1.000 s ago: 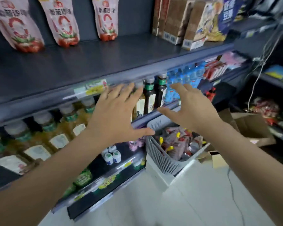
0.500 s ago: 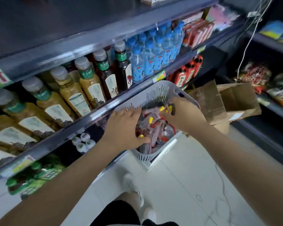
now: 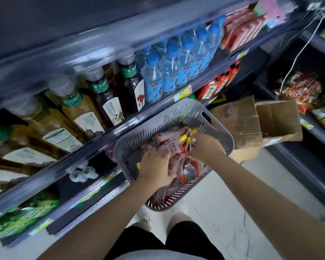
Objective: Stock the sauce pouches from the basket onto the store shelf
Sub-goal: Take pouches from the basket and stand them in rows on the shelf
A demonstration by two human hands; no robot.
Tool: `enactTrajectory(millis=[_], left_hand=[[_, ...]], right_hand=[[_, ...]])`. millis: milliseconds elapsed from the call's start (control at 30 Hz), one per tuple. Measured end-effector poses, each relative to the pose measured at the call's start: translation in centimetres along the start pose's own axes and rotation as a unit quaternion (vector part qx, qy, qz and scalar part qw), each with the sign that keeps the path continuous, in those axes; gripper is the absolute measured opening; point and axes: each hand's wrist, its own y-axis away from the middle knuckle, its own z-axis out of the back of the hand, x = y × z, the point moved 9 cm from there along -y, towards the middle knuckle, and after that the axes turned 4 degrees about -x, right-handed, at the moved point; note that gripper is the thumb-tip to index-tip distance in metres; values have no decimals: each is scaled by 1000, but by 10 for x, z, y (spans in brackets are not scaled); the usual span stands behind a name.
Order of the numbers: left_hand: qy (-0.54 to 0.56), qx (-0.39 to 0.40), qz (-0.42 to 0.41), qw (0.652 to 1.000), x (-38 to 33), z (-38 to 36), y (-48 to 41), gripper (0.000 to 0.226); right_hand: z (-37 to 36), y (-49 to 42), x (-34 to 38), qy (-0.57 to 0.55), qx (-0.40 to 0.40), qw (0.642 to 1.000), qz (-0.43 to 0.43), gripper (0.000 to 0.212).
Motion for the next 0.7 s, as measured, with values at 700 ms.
enactTrajectory(millis=[700], left_hand=[[240,-139,332,902,39,17,56,30]], right_hand=[[-86,-93,26,244,110,875,404,55]])
